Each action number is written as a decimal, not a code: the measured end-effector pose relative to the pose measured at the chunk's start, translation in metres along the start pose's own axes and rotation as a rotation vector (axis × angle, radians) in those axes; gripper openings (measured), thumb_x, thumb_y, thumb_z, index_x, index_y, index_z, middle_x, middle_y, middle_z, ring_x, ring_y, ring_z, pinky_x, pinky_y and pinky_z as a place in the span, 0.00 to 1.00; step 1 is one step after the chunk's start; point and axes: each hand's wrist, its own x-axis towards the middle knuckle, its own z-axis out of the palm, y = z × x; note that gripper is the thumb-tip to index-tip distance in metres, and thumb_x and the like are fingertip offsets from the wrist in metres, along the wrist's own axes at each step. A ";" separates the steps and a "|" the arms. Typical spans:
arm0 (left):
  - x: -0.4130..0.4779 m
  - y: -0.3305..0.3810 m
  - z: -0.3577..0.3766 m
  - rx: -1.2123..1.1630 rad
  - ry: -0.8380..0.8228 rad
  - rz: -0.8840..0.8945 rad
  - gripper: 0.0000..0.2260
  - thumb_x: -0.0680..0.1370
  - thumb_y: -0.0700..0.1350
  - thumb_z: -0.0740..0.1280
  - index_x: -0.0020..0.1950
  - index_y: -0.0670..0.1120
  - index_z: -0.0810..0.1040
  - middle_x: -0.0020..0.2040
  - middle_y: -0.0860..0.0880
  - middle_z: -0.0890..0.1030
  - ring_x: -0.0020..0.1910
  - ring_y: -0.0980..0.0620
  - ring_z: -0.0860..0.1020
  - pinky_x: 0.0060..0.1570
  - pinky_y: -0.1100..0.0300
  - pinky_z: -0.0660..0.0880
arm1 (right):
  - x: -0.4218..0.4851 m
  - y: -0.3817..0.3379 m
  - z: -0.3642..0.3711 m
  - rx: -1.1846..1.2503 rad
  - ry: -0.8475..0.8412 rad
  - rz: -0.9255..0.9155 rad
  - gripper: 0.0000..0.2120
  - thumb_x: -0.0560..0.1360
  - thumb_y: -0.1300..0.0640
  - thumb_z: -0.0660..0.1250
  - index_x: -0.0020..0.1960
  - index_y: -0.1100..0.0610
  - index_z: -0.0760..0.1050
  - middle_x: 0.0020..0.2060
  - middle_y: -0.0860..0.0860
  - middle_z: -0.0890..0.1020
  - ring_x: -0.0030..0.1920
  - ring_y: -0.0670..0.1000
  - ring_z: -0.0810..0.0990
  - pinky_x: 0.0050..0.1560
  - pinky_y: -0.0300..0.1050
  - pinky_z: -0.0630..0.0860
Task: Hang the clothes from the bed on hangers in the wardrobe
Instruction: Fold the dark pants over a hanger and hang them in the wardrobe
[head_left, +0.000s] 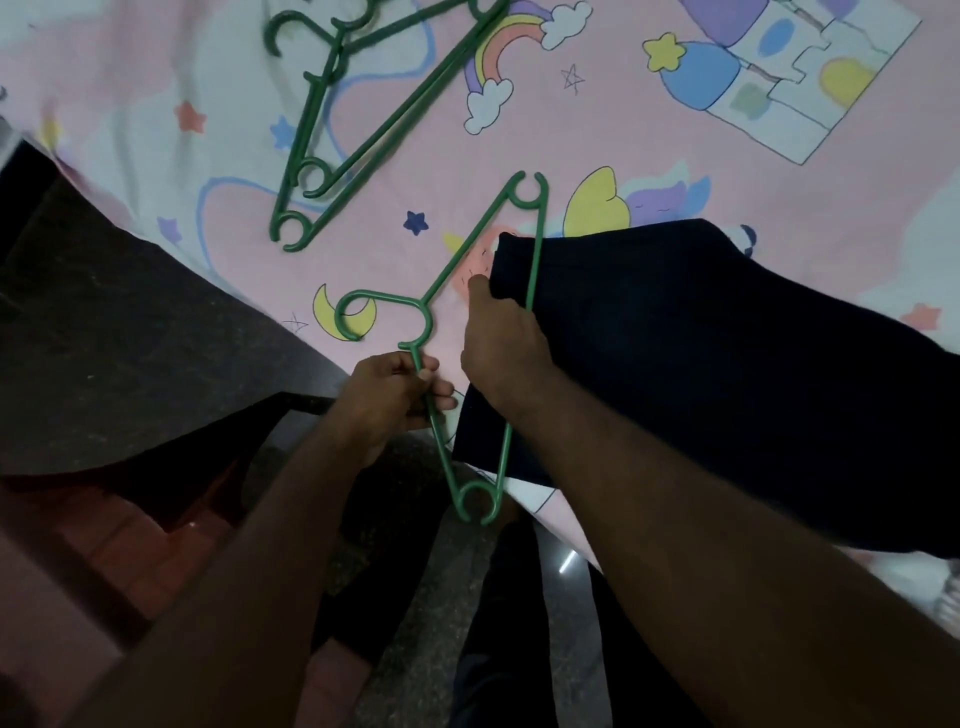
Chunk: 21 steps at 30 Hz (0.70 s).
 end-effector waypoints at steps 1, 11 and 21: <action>0.001 0.000 -0.001 0.005 -0.011 -0.004 0.05 0.82 0.36 0.60 0.54 0.40 0.75 0.42 0.42 0.82 0.41 0.46 0.83 0.45 0.50 0.81 | 0.001 0.001 0.000 0.029 -0.016 -0.007 0.24 0.77 0.68 0.59 0.71 0.58 0.60 0.52 0.60 0.79 0.52 0.61 0.79 0.39 0.49 0.71; 0.006 0.001 0.012 0.021 -0.013 0.015 0.05 0.81 0.35 0.61 0.47 0.41 0.74 0.37 0.43 0.81 0.36 0.46 0.82 0.37 0.55 0.80 | -0.018 0.034 -0.018 0.447 0.024 -0.136 0.11 0.75 0.62 0.62 0.57 0.54 0.72 0.37 0.50 0.76 0.41 0.56 0.77 0.44 0.50 0.75; -0.001 0.014 0.106 0.115 -0.122 0.105 0.16 0.84 0.34 0.51 0.41 0.48 0.69 0.25 0.61 0.78 0.26 0.67 0.77 0.28 0.72 0.74 | -0.054 0.048 -0.072 0.717 0.077 -0.204 0.13 0.75 0.63 0.62 0.59 0.53 0.74 0.47 0.48 0.81 0.46 0.50 0.79 0.50 0.45 0.75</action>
